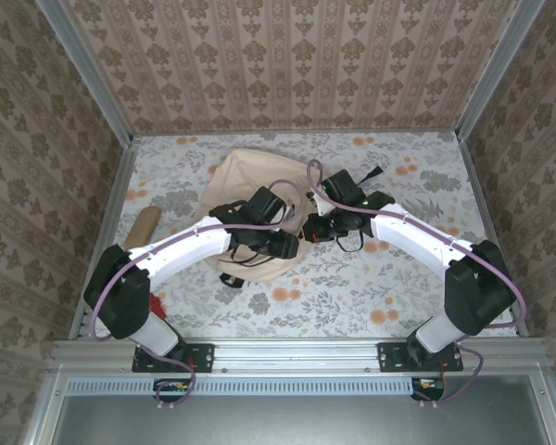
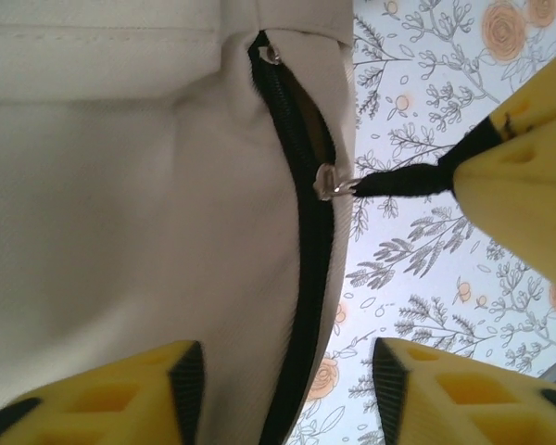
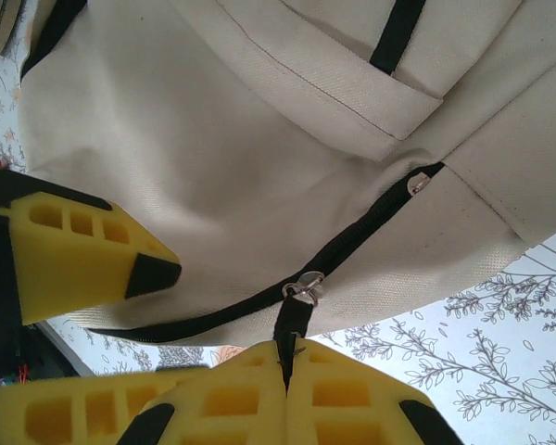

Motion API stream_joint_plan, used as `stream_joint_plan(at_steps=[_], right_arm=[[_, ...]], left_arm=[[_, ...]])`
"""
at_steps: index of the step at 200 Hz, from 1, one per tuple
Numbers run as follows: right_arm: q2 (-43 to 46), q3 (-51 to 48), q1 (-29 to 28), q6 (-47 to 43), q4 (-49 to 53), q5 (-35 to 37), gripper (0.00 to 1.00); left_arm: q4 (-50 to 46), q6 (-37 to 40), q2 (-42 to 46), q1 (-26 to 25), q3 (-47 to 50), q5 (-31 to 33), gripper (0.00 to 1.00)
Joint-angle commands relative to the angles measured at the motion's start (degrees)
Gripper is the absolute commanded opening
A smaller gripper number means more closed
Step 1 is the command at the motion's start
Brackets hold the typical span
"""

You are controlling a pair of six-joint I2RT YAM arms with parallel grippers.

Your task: Pack the student bag

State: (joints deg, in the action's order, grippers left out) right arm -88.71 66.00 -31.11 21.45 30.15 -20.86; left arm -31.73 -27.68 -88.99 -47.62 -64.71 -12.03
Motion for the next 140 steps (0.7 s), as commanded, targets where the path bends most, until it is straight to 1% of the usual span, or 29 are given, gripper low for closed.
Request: stream_joint_plan(at_steps=[1,31,42,68,102,140], right_arm=[[-0.99,1.14,0.61,1.15,0.32,2.26,0.00],[-3.56,2.18,0.69,0.99,2.27,3.77,0.00],[-4.63,2.62,0.76,1.05,2.50,4.69,0.00],[-7.11,4.07,1.29,1.98,2.48,7.66,0.00],[-10.16,6.96,1.99,3.35,1.14,9.34,0.00],[-13.19,11.08,2.72,4.71,1.99,15.91,0.00]], left_arm=[[2.00,3.23,-1.14,-0.28,2.02,-1.56,0.40],[1.94,1.83,-1.03,-0.33,5.61,-2.10,0.22],[2.25,1.57,-0.89,-0.45,6.84,-2.50,0.18],[2.80,1.48,-1.07,-1.17,9.12,-3.24,0.15],[3.42,1.67,-2.34,-2.20,11.48,-4.09,0.11],[3.60,1.74,-3.24,-2.55,13.14,-4.40,0.07]])
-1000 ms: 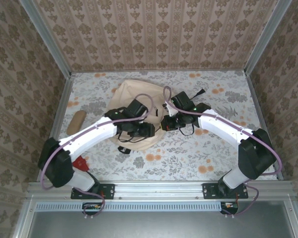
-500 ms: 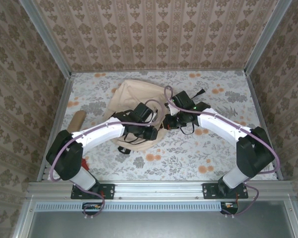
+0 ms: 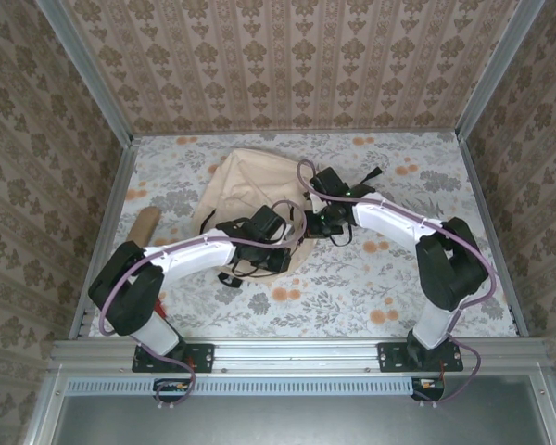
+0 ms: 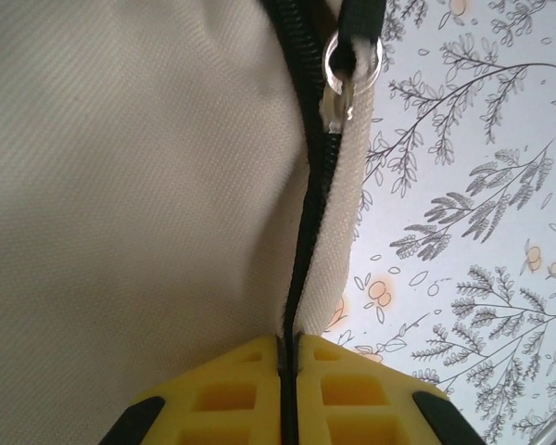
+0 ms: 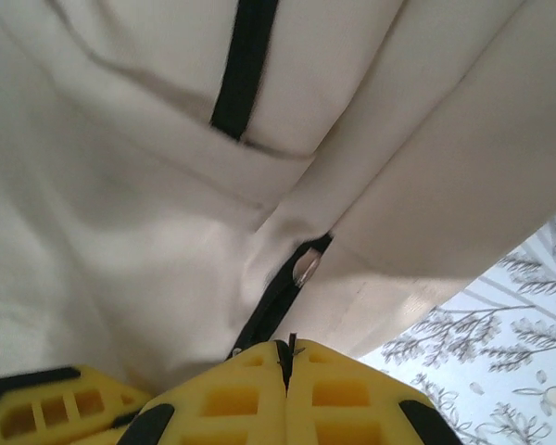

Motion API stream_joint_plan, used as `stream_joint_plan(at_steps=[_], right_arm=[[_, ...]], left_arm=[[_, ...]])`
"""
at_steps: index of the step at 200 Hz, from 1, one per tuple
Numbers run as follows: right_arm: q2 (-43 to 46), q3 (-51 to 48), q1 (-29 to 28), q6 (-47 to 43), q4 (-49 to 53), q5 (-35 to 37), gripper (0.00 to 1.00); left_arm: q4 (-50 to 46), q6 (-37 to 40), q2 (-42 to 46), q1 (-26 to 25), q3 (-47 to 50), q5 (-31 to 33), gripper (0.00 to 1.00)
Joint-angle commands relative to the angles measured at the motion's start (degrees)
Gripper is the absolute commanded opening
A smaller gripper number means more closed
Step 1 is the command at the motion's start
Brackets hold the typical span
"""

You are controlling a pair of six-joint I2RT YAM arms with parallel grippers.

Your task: Pack the student bag

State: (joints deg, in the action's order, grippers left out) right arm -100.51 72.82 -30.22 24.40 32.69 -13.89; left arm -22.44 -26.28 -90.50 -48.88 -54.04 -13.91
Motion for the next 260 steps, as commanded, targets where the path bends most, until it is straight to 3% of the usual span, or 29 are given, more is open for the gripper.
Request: stream_joint_plan(at_steps=[1,24,68,85,120,147,207,247,249,260], right_arm=[[-1.46,4.30,1.83,1.77,-0.49,9.17,0.00],[-2.40,6.21,2.05,2.12,0.35,13.74,0.00],[-3.13,6.99,2.27,2.10,0.89,14.68,0.00],[-1.68,5.58,2.36,1.99,1.32,14.60,0.00],[3.50,-0.03,3.12,1.85,3.68,15.41,0.00],[8.27,-4.58,4.57,1.62,5.69,17.50,0.00],[18.43,-13.54,10.66,1.31,9.57,19.78,0.00],[24.55,-16.80,13.46,2.86,10.87,20.71,0.00],[24.70,-16.84,13.63,2.80,10.72,20.25,0.02],[25.63,-16.76,14.05,2.38,9.52,17.22,0.37]], left_arm=[[-5.65,0.30,-1.76,-1.29,2.46,-2.57,0.07],[-4.99,0.36,-1.82,-1.39,3.18,-2.79,0.05],[-4.80,0.06,-1.60,-1.34,2.08,-3.63,0.08],[-6.09,-0.67,-1.09,-1.05,-0.22,-4.44,0.18],[-6.48,-2.38,2.60,1.35,-5.55,-6.45,0.53],[-6.88,-3.49,5.25,4.58,-8.31,-6.95,0.64],[-8.81,-5.20,8.40,8.22,-10.99,1.08,0.71],[-7.16,-6.08,7.40,7.87,-12.54,0.14,0.72],[-7.07,-6.20,7.28,7.85,-12.68,0.08,0.72],[-6.35,-6.47,6.15,7.37,-13.81,-0.14,0.73]])
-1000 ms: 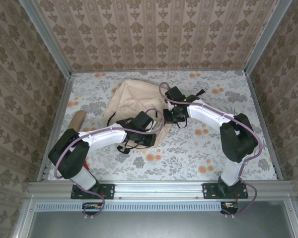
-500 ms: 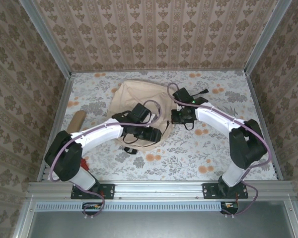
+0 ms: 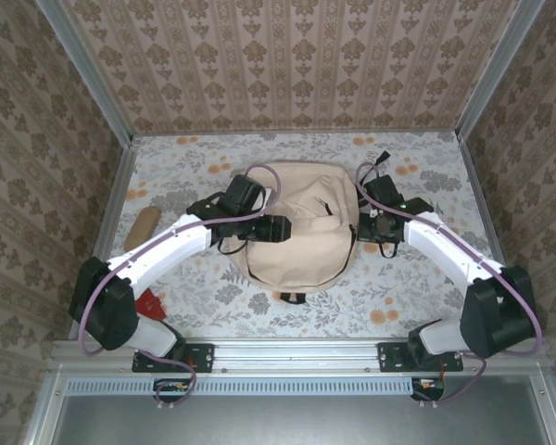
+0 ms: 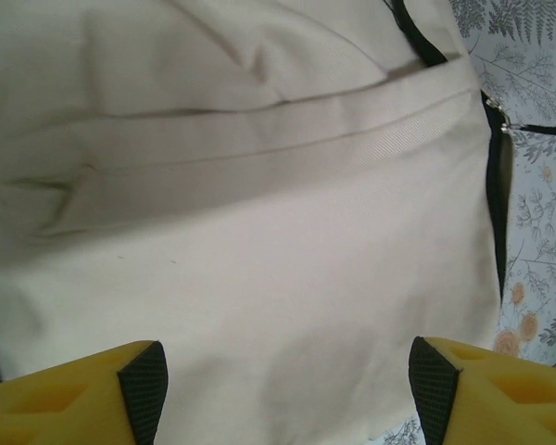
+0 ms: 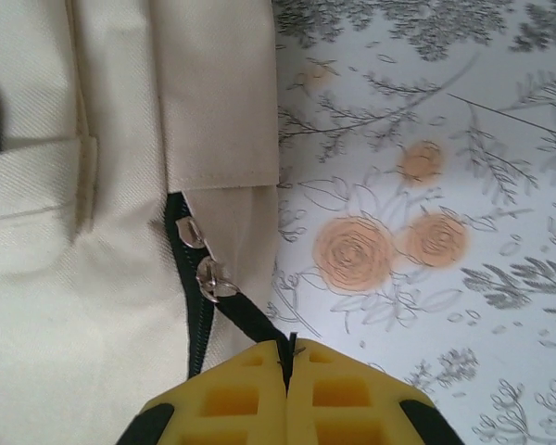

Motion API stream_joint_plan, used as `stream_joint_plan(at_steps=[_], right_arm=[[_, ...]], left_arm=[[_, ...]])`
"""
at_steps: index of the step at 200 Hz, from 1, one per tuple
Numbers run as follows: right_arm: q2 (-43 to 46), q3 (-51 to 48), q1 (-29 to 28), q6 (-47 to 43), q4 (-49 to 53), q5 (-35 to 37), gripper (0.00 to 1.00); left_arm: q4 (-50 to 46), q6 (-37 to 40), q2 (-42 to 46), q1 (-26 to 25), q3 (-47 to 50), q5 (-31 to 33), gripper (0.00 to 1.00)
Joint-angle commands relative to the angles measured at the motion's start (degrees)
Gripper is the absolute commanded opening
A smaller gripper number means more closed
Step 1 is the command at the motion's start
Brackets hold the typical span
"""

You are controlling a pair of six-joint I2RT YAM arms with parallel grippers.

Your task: Pack the student bag

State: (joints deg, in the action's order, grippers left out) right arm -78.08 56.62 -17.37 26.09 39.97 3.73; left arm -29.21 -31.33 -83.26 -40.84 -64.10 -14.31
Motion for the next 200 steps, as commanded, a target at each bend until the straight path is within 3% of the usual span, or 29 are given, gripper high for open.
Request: stream_joint_plan(at_steps=[1,10,22,44,76,113,133,200], right_arm=[[3.25,-0.51,1.29,0.71,2.19,-0.66,0.40],[4.12,-0.25,1.37,0.63,1.00,-2.58,0.58],[5.17,0.14,1.45,1.04,-0.78,-4.79,0.72],[6.22,0.86,1.87,2.19,-3.37,-8.00,0.83],[7.34,-0.63,3.67,4.86,-6.24,-10.98,0.86],[10.28,-4.67,7.78,7.04,-8.33,-14.48,0.86],[11.49,-6.50,9.62,7.22,-8.38,-15.77,0.86],[12.61,-9.33,10.69,8.20,-8.85,-18.31,0.86]], left_arm=[[0.45,-1.44,-1.23,-0.75,-3.89,0.20,0.73],[0.81,-1.57,-2.52,-1.34,-5.34,0.32,0.73],[0.75,-1.92,-4.84,-2.38,-8.22,1.07,0.73],[0.13,-4.01,-10.38,-4.45,-14.56,3.22,0.72],[-0.85,-7.34,-19.43,-7.12,-23.28,6.61,0.65],[-1.29,-13.07,-29.68,-7.36,-31.98,4.71,0.46],[-1.30,-13.75,-33.83,-7.32,-35.69,3.69,0.40],[-5.10,-15.59,-42.07,-7.06,-43.57,2.44,0.39]])
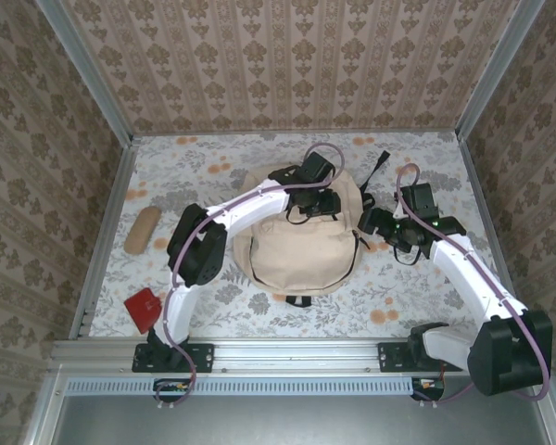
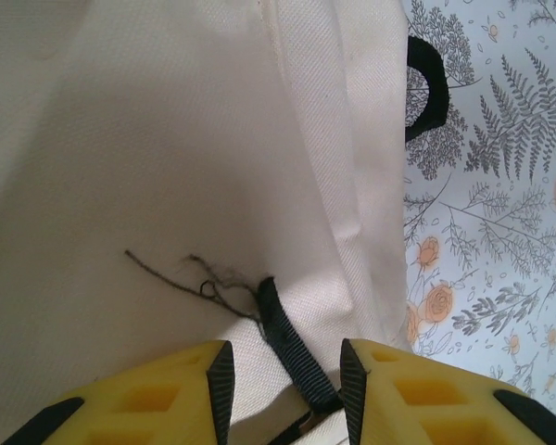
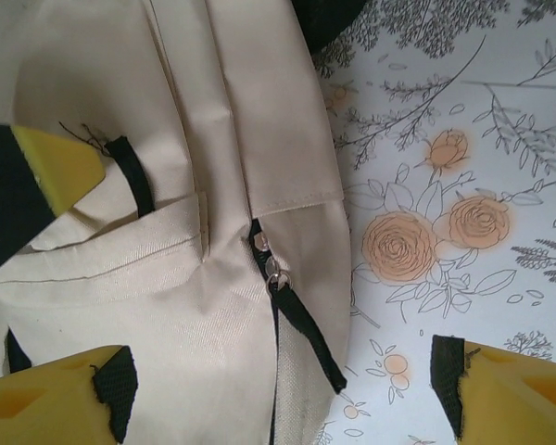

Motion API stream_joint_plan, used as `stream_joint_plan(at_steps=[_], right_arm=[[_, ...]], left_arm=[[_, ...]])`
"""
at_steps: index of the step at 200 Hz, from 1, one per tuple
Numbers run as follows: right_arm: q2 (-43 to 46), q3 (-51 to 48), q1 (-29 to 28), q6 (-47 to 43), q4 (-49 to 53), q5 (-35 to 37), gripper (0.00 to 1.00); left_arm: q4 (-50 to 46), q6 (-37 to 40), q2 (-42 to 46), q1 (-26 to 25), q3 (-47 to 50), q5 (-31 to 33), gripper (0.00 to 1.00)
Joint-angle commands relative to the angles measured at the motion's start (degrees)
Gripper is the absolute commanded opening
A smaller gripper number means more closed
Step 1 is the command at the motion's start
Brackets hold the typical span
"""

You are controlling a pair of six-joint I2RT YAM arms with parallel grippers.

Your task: Pack the student bag

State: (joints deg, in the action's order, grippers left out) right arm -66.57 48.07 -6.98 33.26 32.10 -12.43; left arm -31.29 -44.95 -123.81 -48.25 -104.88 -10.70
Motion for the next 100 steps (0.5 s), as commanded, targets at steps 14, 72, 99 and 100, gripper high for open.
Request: stream_joint_plan(at_steps=[14,72,99,100], right_arm=[[1.09,-0.88,0.35,1.10,-1.00,-2.34,0.86],[1.10,-0.96,0.30,1.37,-0.98,-2.25,0.86],[1.09,-1.14,0.30,1.59,-0.98,-2.34,0.86],[1.09,-1.14,0.30,1.62,-0.98,-2.34,0.86]], left_arm=[[-4.68,-2.36,-2.50,0.33,-3.89,-0.92,0.41],[-8.97,-2.31,-6.15,-0.41,-8.36,0.22,0.41],[-15.47,-0.65,-10.01,-1.61,-14.22,4.63,0.37],[-15.73,-0.61,-10.16,-1.60,-14.52,4.77,0.37]])
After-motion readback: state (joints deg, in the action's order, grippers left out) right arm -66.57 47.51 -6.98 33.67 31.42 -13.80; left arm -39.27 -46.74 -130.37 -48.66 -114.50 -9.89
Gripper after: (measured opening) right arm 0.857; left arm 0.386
